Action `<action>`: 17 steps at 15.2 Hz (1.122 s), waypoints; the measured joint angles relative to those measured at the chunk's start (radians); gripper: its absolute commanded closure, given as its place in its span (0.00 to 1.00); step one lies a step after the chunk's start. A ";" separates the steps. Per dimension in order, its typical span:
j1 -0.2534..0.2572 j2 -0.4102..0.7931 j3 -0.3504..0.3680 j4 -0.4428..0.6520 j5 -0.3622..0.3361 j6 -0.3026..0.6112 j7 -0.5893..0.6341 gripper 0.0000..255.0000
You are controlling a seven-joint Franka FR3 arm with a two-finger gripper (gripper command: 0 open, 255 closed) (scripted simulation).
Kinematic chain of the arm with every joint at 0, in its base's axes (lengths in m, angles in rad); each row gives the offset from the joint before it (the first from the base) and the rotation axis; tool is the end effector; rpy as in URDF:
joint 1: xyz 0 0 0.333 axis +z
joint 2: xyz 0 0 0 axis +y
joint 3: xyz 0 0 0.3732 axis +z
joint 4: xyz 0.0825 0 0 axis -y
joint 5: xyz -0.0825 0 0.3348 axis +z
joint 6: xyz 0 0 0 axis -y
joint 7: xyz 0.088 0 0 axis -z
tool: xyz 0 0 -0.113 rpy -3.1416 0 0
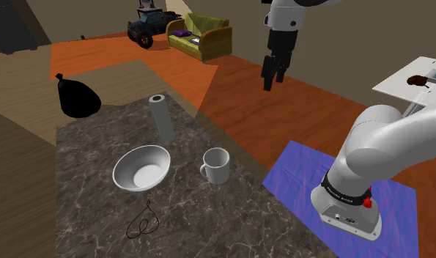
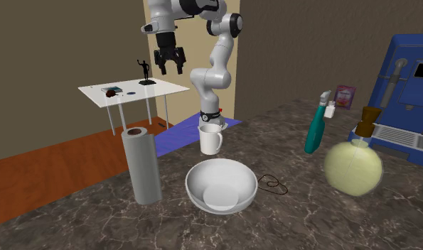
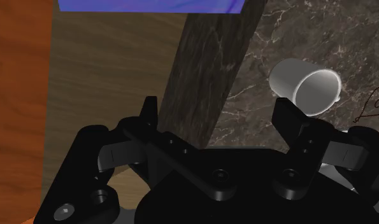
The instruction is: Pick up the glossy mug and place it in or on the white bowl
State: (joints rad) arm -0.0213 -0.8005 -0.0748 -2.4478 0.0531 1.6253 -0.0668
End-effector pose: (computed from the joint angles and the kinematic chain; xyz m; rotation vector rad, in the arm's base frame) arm 0.2144 -0.0241 0.5936 -3.0334 0.0144 0.0242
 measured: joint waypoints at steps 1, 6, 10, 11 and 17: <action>0.000 0.000 0.000 0.000 0.000 0.000 0.000 0.00; 0.027 0.022 0.080 -0.077 0.048 0.112 0.083 0.00; 0.059 0.062 0.164 -0.139 0.096 0.229 0.168 0.00; 0.066 0.073 0.183 -0.152 0.106 0.256 0.187 0.00; 0.106 0.200 0.310 -0.191 0.162 0.444 0.314 0.00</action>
State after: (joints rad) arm 0.0847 -0.6001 0.2356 -2.6385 0.2147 2.0689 0.2475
